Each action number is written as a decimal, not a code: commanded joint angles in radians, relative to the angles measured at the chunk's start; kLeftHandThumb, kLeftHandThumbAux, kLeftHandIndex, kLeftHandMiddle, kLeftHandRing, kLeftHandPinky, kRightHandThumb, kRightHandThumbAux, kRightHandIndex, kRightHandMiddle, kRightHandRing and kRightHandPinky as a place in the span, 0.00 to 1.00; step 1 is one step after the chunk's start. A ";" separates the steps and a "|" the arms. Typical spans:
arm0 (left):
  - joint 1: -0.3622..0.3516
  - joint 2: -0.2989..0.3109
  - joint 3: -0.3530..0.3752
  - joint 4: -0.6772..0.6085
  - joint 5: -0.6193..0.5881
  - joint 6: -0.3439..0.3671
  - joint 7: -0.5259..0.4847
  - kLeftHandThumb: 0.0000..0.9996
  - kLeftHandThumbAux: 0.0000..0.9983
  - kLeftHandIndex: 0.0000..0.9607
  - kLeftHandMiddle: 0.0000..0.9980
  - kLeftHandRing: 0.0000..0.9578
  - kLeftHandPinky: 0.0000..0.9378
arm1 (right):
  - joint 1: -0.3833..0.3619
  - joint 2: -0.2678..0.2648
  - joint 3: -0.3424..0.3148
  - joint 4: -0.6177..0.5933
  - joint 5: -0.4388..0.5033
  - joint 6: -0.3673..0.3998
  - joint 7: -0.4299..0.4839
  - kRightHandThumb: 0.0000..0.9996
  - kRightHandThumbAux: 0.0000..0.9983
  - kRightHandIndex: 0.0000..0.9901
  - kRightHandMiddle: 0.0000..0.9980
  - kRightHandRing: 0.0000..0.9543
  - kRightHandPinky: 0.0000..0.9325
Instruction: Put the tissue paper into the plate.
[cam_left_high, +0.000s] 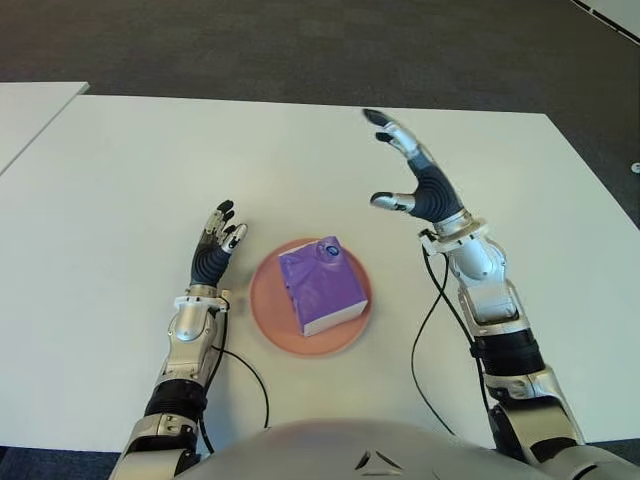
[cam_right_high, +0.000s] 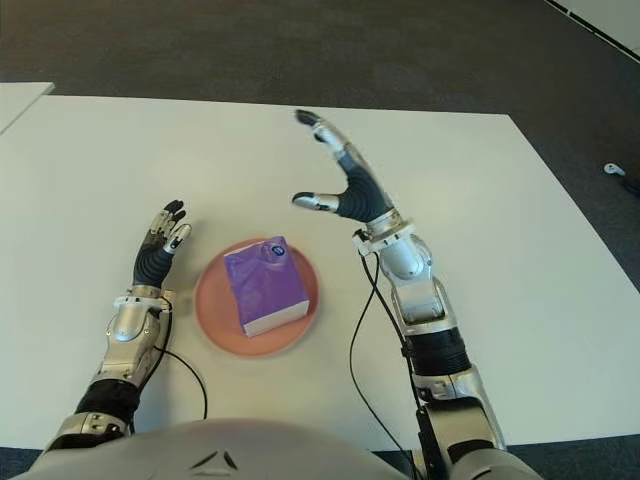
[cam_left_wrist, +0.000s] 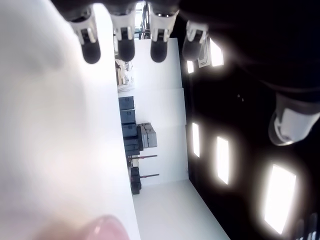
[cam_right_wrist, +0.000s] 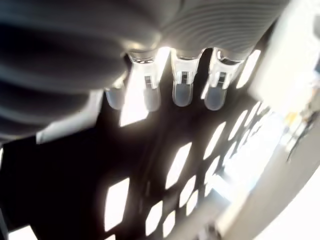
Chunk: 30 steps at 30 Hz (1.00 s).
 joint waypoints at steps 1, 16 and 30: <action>0.076 -0.014 -0.016 0.033 0.021 0.051 0.006 0.00 0.41 0.00 0.00 0.00 0.00 | -0.032 0.112 -0.098 0.148 0.089 -0.076 -0.106 0.07 0.41 0.00 0.00 0.00 0.00; 0.084 -0.006 -0.013 0.032 0.008 0.046 -0.013 0.00 0.40 0.00 0.00 0.00 0.00 | 0.033 0.275 -0.178 0.237 0.020 0.002 -0.347 0.00 0.49 0.00 0.00 0.00 0.00; 0.077 0.001 -0.016 0.030 0.019 0.047 -0.006 0.00 0.41 0.00 0.00 0.00 0.00 | 0.059 0.312 -0.183 0.250 0.109 0.031 -0.290 0.00 0.51 0.00 0.00 0.00 0.00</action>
